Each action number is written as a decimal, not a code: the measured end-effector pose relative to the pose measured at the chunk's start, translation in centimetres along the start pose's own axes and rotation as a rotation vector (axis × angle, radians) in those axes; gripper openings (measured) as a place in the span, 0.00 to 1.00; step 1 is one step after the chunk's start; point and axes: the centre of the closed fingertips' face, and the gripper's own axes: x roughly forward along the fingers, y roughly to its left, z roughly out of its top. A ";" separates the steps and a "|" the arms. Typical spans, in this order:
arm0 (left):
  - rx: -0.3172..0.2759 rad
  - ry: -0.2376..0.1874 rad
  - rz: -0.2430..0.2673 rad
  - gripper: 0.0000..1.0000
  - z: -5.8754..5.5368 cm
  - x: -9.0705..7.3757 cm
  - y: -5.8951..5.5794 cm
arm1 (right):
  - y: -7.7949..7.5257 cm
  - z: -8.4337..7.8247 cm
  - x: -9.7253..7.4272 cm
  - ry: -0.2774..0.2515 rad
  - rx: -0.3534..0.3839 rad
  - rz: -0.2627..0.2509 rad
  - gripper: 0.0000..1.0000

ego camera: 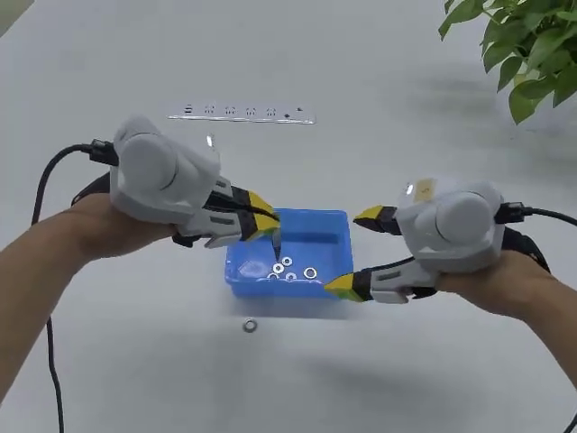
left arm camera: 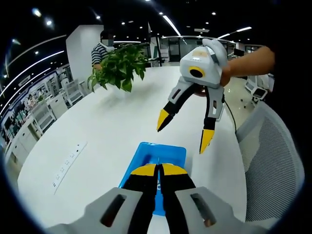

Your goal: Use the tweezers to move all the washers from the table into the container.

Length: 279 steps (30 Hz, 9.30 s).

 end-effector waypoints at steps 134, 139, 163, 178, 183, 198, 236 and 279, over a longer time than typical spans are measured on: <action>0.051 0.139 -0.129 0.06 -6.2 -1.8 -5.7 | 7.8 0.6 2.6 -0.061 -0.149 0.237 0.56; 0.053 0.140 -0.134 0.06 -6.2 -1.7 -5.8 | 8.2 1.3 3.6 -0.057 -0.185 0.267 0.50; 0.066 0.161 -0.159 0.06 -6.1 -1.5 -5.6 | 9.8 3.1 7.6 -0.038 -0.275 0.376 0.28; 0.075 0.165 -0.171 0.06 -6.1 -1.4 -5.6 | 9.9 3.2 9.3 -0.003 -0.279 0.397 0.13; 0.080 0.165 -0.175 0.06 -6.1 -1.4 -5.7 | 9.8 3.1 9.5 0.004 -0.267 0.398 0.10; 0.082 0.170 -0.170 0.06 -6.2 -1.4 -5.7 | 9.9 2.9 9.6 0.023 -0.308 0.404 0.07; -0.217 -0.016 -0.058 0.77 -6.2 -2.9 -6.0 | 9.2 4.7 7.7 0.013 -0.284 0.386 0.07; -0.279 -0.074 0.022 0.99 -5.7 -3.5 -6.0 | 2.6 7.0 6.8 -0.014 -0.267 0.258 0.07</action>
